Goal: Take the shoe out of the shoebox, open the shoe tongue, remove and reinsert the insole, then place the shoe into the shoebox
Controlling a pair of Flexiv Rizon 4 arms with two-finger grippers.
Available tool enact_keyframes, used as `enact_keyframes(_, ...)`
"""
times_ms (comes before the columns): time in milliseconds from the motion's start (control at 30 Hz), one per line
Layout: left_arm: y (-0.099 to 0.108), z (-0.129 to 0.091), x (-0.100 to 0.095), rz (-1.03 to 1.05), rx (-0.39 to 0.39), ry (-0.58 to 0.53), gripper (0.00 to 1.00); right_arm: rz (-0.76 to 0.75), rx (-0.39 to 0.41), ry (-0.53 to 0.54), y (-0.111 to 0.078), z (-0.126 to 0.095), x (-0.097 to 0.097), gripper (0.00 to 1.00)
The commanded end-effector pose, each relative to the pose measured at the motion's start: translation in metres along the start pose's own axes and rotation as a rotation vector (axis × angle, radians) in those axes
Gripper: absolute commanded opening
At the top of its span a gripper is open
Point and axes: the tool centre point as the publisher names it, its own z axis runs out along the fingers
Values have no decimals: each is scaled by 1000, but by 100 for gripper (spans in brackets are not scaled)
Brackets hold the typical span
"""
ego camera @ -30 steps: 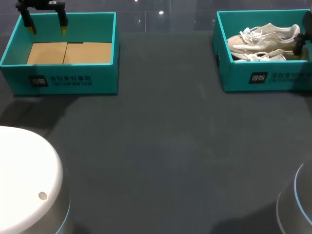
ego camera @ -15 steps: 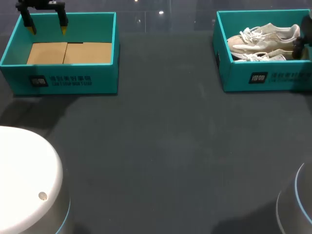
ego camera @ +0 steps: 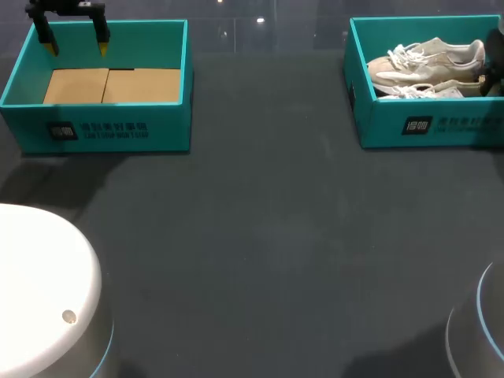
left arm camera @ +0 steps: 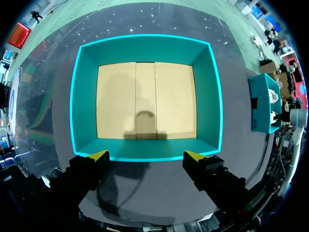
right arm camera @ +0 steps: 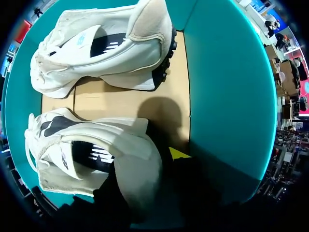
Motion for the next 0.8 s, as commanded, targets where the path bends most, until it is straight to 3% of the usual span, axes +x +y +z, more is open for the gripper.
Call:
enact_keyframes(33, 0, 0, 0, 0, 0, -1, 100, 5, -2, 2, 0, -3, 0, 0)
enact_keyframes(400, 0, 0, 0, 0, 0, -1, 100, 20, -23, -12, -3, -16, -5, 0)
enact_keyframes(800, 0, 0, 0, 0, 0, -1, 100, 46, -53, -15, -5, -47, -11, 0)
